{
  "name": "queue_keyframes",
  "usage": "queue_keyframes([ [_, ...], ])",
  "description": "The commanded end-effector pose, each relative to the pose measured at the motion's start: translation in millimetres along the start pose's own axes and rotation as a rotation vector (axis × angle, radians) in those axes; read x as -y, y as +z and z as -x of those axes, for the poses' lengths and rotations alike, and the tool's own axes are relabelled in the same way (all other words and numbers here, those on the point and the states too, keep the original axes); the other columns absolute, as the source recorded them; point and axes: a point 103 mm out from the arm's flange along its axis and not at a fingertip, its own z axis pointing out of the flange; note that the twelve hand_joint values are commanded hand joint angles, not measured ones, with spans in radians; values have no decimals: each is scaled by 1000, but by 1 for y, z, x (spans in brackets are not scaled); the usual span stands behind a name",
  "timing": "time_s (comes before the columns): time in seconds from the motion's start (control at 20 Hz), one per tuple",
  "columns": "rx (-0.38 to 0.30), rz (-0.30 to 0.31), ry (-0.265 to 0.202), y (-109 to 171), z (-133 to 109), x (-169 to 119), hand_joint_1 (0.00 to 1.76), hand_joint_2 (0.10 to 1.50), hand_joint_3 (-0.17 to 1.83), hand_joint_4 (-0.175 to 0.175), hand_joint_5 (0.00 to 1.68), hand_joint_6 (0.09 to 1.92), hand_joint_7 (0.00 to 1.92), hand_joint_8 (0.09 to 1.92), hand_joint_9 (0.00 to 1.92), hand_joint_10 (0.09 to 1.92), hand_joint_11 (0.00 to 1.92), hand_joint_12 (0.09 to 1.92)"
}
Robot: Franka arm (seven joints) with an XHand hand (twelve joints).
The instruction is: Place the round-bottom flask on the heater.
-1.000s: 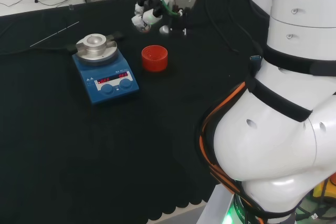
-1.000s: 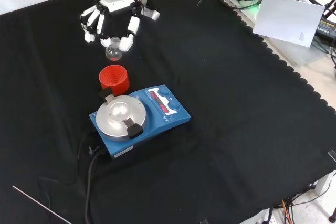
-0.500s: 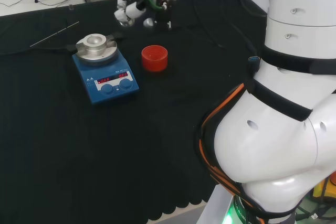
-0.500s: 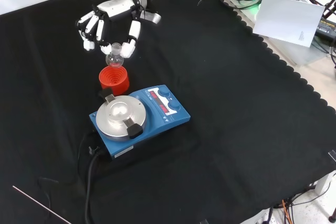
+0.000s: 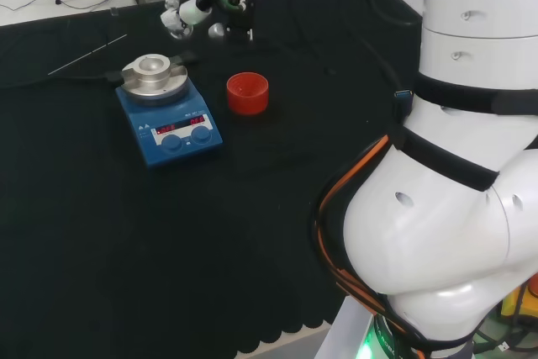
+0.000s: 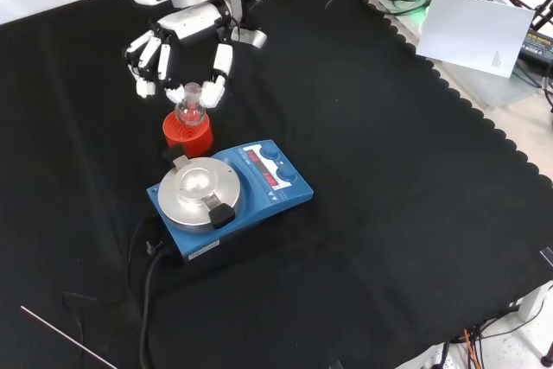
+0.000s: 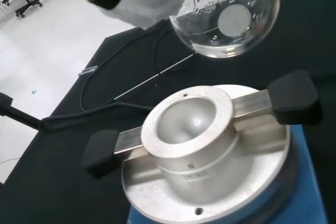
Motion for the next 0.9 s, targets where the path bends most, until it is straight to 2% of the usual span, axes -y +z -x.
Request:
queue_keyframes([
  [0.05,-16,-23,-11,13,-14,-12,1083,764,573,175,1129,885,532,592,607,608,180,1341],
  [0.3,-34,-26,-17,12,-7,-13,1083,762,577,175,1131,884,526,590,608,608,182,1340],
  [0.5,-82,-36,8,20,1,-19,1084,760,579,175,1132,883,520,589,608,607,183,1340],
  [0.7,-86,-45,9,30,1,-26,1084,759,581,175,1133,882,517,589,608,607,185,1340],
  [0.9,-88,-59,7,44,-10,-37,1084,758,583,175,1134,881,516,589,608,607,187,1340],
])
